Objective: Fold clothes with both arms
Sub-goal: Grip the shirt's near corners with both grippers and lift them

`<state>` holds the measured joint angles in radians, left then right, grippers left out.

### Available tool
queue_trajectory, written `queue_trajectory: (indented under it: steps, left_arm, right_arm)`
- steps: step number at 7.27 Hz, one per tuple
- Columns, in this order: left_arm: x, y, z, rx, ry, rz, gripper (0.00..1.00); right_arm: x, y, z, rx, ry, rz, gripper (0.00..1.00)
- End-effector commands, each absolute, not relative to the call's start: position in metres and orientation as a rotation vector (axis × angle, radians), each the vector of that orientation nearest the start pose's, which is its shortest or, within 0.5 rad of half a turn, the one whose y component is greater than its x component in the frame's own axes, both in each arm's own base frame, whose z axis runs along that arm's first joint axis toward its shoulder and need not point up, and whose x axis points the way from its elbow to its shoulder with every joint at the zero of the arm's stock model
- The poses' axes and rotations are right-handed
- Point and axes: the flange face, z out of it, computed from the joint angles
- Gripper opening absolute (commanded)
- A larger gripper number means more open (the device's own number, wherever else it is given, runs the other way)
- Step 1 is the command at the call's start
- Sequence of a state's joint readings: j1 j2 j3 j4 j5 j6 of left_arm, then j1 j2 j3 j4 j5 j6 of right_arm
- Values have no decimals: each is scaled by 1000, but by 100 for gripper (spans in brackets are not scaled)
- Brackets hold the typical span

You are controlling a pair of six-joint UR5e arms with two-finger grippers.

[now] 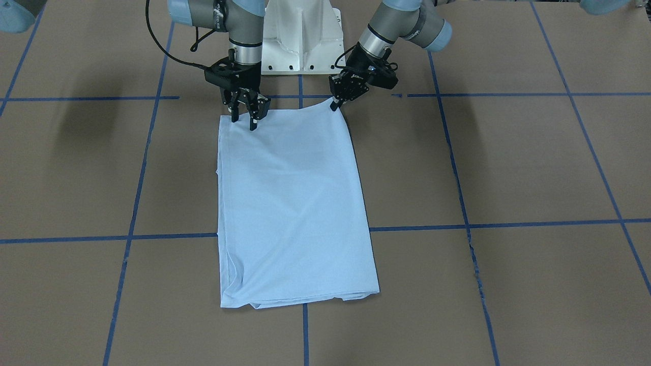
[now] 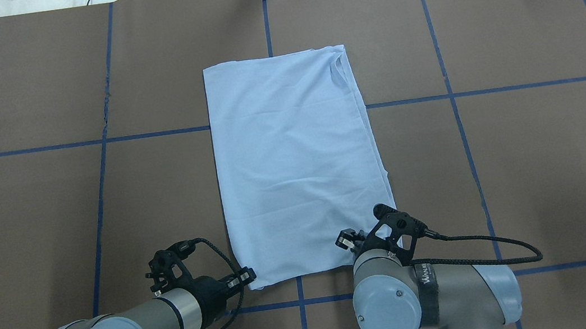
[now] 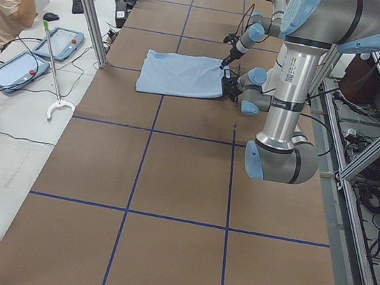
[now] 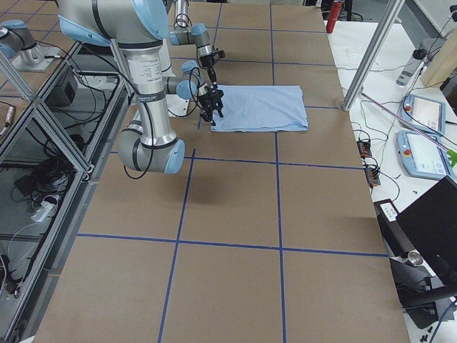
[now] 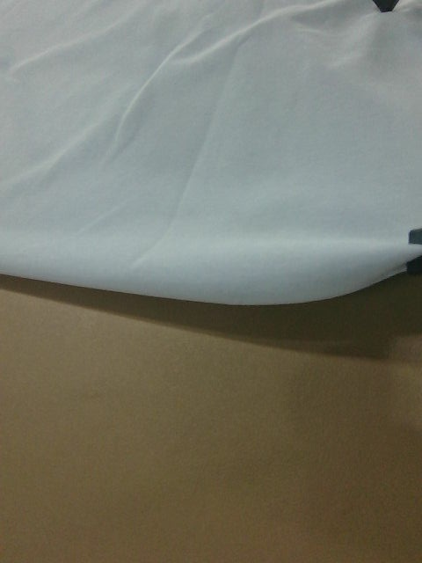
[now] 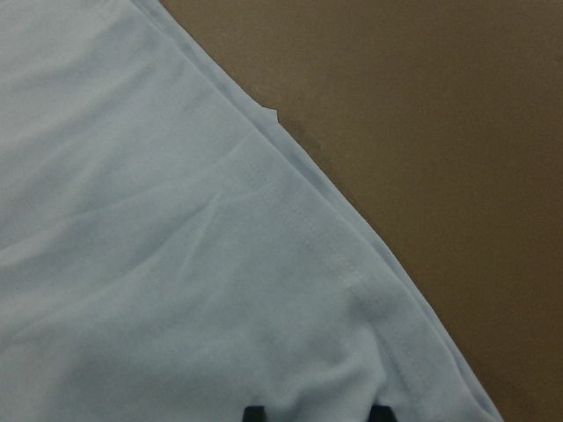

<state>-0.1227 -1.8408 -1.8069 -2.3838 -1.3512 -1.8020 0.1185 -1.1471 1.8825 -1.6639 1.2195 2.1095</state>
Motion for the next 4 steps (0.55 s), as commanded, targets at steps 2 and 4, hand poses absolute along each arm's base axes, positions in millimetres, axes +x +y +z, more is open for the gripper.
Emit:
queue_trajectory:
  steps: [2, 4]
  left_arm:
    - [552, -225, 310, 115, 1334, -451, 0]
    - [551, -224, 306, 116, 1341, -446, 0]
  right_arm:
    - [-579, -237, 294, 170, -736, 822, 0]
    - [-575, -241, 283, 164, -759, 834, 0]
